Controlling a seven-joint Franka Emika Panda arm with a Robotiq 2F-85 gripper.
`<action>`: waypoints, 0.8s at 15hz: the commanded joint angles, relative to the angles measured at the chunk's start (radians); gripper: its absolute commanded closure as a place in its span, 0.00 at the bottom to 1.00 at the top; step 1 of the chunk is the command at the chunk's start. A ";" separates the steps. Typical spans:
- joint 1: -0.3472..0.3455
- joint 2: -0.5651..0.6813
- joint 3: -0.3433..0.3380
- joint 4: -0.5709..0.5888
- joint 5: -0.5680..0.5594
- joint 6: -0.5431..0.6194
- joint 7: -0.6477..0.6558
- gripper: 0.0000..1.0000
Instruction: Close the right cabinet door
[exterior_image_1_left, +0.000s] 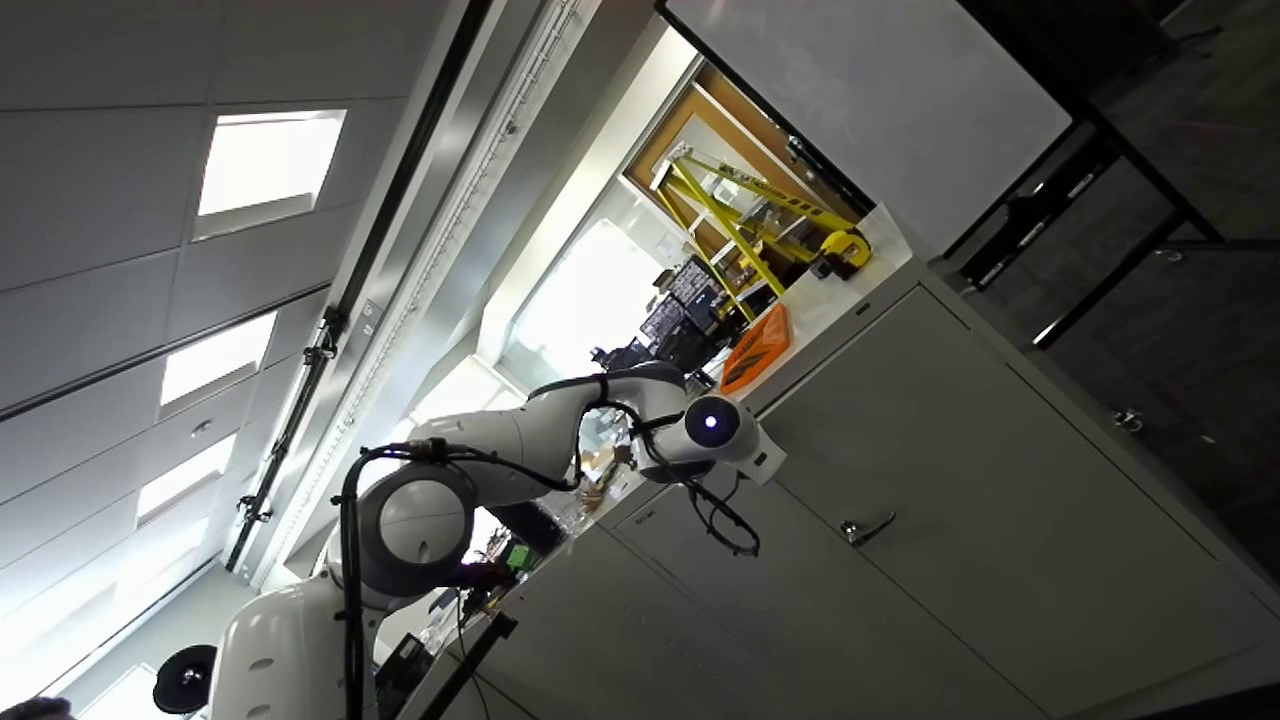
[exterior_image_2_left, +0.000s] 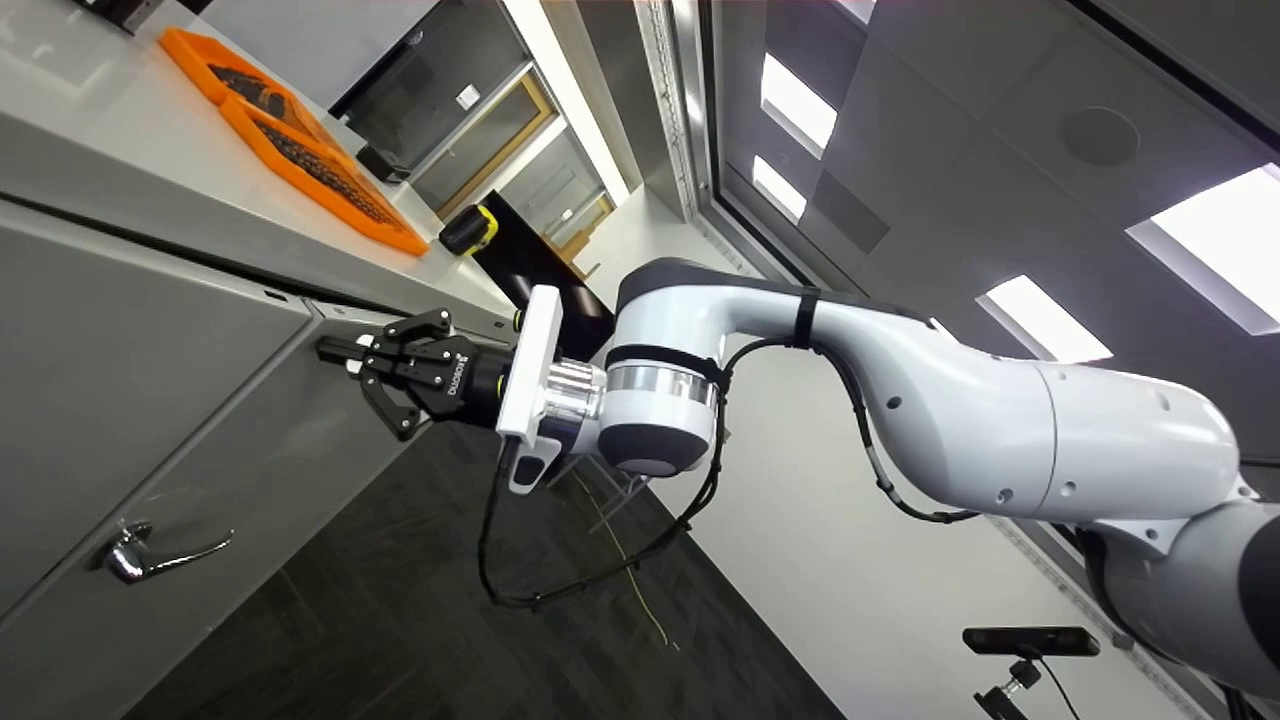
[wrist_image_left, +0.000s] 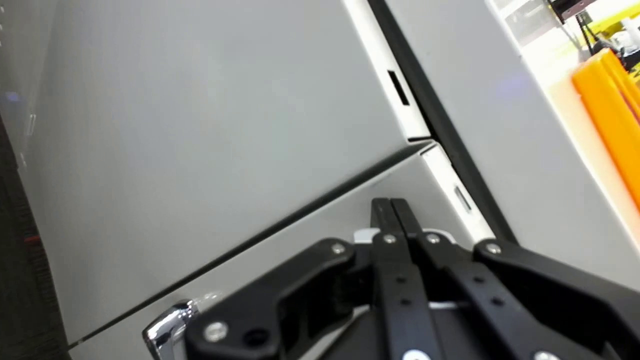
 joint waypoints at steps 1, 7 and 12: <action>0.016 0.052 0.018 0.086 0.050 0.036 -0.006 0.95; 0.046 0.109 0.026 0.167 0.038 0.054 0.004 0.95; 0.068 0.138 0.023 0.210 0.006 0.069 0.006 0.95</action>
